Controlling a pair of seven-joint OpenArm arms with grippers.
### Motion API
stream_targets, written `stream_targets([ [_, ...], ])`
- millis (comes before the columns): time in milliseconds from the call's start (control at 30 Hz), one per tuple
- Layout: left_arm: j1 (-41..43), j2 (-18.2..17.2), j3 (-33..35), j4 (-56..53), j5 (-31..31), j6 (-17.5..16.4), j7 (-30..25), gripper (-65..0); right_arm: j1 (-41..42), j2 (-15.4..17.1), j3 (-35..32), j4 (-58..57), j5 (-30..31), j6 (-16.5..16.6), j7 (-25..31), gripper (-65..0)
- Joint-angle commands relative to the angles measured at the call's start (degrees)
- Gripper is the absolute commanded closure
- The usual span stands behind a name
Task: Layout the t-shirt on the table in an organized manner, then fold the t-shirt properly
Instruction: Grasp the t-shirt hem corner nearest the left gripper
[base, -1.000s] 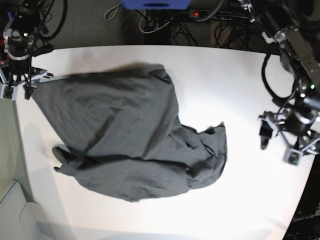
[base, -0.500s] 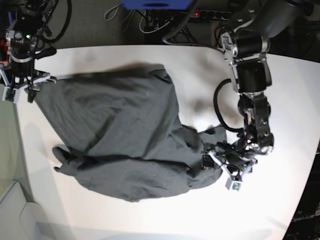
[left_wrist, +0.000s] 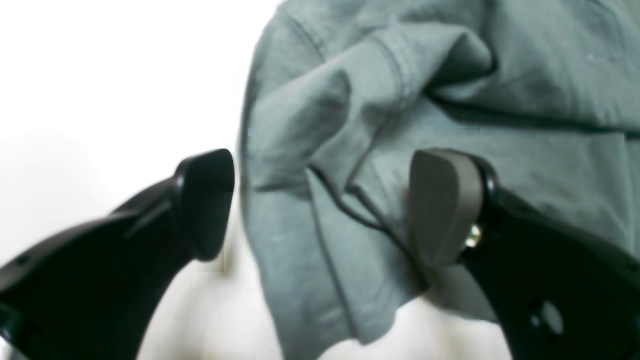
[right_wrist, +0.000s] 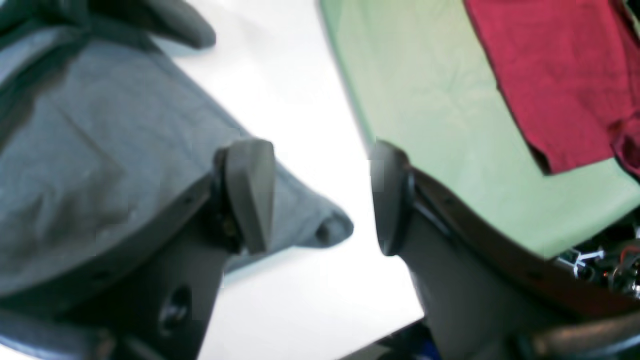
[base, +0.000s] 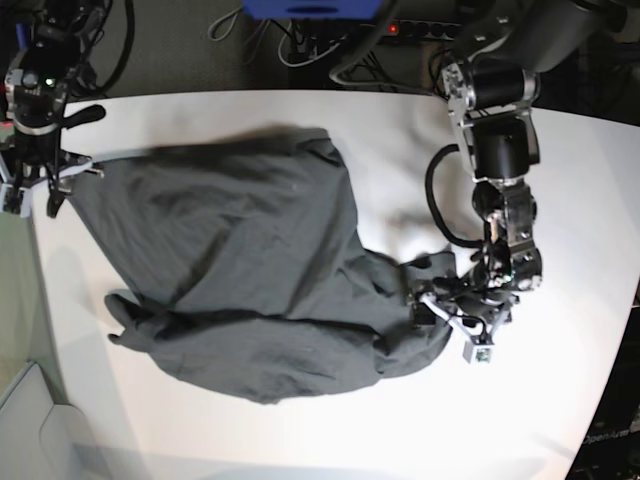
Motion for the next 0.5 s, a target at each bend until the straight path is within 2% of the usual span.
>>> stream_targets([
  [0,-1.6,0.0,0.0,0.9,-0.5,-0.2,-1.2,-53.4,0.4,0.5,0.1,1.0,0.3,-0.3,1.5,-31.7],
  [233,-1.8,0.2,0.0,-1.2,-0.4,0.0,-1.3,-53.4,0.6,0.5,0.1,0.9,0.3,-0.3,1.5,-31.8],
  [367,-1.9,0.3,0.0,-1.2,-0.5,6.6,-1.6,-53.4,0.6,0.5,0.1,0.7,0.3,-0.3,1.5,-31.8],
  [467,-1.9,0.3,0.2,-1.2,-0.5,7.7,-3.3,-53.4,0.6,0.5,0.1,0.7,0.3,-0.3,1.5,-31.8],
])
